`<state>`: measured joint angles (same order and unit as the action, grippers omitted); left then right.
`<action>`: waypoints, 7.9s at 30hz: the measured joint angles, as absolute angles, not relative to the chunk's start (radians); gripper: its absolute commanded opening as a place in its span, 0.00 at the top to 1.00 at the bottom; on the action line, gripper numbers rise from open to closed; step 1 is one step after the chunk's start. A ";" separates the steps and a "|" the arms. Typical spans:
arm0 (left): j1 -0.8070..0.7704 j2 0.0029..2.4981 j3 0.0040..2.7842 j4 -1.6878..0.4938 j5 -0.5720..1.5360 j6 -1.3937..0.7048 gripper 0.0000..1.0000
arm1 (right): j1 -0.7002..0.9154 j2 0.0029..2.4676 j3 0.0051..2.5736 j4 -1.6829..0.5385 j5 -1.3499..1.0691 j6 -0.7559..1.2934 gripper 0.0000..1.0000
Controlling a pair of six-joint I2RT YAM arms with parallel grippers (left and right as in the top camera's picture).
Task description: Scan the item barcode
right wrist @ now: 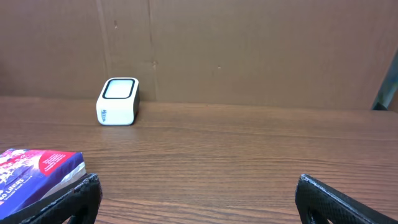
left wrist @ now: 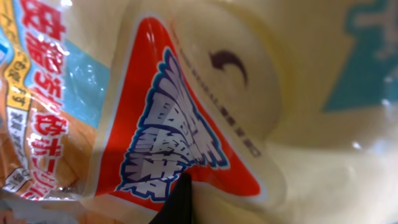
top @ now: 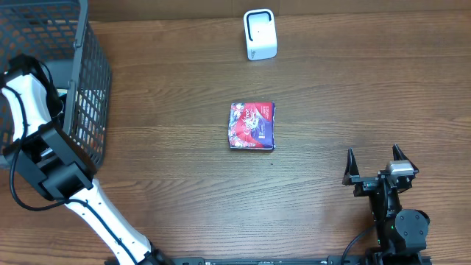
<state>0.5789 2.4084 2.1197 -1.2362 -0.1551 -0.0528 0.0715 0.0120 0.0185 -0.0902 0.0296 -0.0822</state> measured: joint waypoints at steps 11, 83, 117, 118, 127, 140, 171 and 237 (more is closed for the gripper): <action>0.598 2.486 2.449 -1.407 0.220 -0.052 0.96 | 0.072 0.012 0.019 -0.090 0.029 -0.082 0.00; 0.508 2.383 2.016 -0.863 -0.218 -0.005 0.96 | 0.072 0.012 0.019 -0.090 0.029 -0.082 0.00; 0.538 2.121 2.523 -1.231 0.345 -0.234 0.96 | 0.072 0.012 0.019 -0.090 0.029 -0.082 0.00; 0.538 2.089 2.527 -1.231 0.368 -0.234 0.96 | 0.072 0.012 0.019 -0.090 0.030 -0.082 0.00; 0.537 1.948 2.542 -1.303 0.333 -0.242 0.89 | 0.072 0.012 0.019 -0.090 0.029 -0.082 0.00; 0.537 2.032 2.370 -1.219 -0.020 -0.305 0.00 | 0.072 0.012 0.019 -0.090 0.029 -0.082 0.00; 0.483 2.508 2.329 -0.990 -0.008 -0.173 0.00 | 0.072 0.012 0.019 -0.090 0.030 -0.082 0.00; 0.651 2.190 2.376 -0.978 0.902 -0.129 0.96 | 0.072 0.012 0.019 -0.091 0.029 -0.082 0.00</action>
<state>0.6506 2.1902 2.3756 -0.9783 0.9024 -0.1291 0.0719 0.0120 0.0185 -0.0906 0.0292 -0.0822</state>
